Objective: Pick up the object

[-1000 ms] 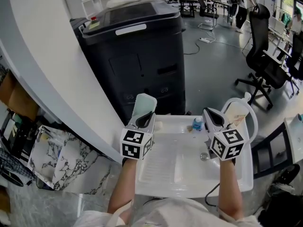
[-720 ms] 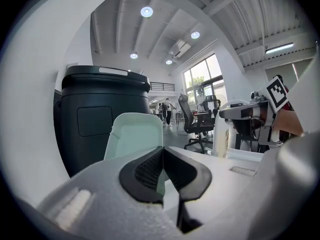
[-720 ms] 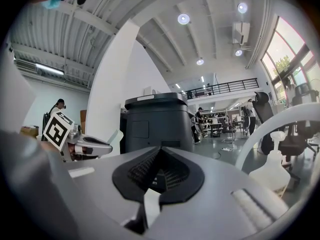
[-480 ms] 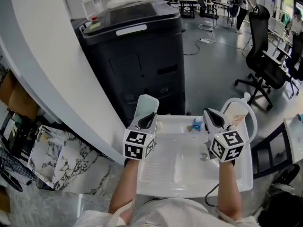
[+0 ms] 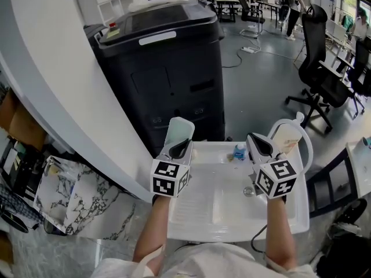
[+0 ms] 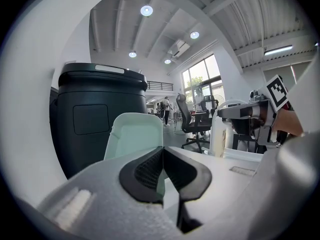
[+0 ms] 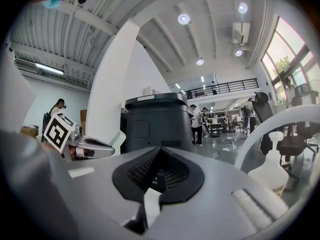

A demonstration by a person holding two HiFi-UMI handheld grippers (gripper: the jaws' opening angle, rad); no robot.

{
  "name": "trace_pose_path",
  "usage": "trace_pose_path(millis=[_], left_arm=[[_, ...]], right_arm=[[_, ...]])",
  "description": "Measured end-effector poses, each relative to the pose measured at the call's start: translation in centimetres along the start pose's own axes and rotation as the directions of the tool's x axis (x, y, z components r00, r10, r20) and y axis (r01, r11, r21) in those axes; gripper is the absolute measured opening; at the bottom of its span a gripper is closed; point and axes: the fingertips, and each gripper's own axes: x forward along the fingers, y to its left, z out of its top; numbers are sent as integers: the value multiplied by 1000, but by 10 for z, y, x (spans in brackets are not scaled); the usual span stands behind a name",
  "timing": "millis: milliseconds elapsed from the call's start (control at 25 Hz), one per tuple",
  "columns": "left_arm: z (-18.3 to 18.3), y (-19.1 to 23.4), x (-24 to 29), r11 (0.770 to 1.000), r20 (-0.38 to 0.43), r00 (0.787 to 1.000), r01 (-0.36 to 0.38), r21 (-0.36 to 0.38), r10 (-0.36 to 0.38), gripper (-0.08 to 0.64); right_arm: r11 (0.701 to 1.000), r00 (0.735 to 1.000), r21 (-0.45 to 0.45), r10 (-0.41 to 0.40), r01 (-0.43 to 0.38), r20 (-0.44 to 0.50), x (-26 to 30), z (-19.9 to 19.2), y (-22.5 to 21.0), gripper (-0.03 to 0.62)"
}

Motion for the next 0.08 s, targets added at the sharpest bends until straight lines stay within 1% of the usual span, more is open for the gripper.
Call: trace_pose_path(millis=[80], left_arm=[[0,0,0,1000,-2,1000,1,-1,-1,11]], right_arm=[[1000,1000,1,1,-1,0,0,0,0,2]])
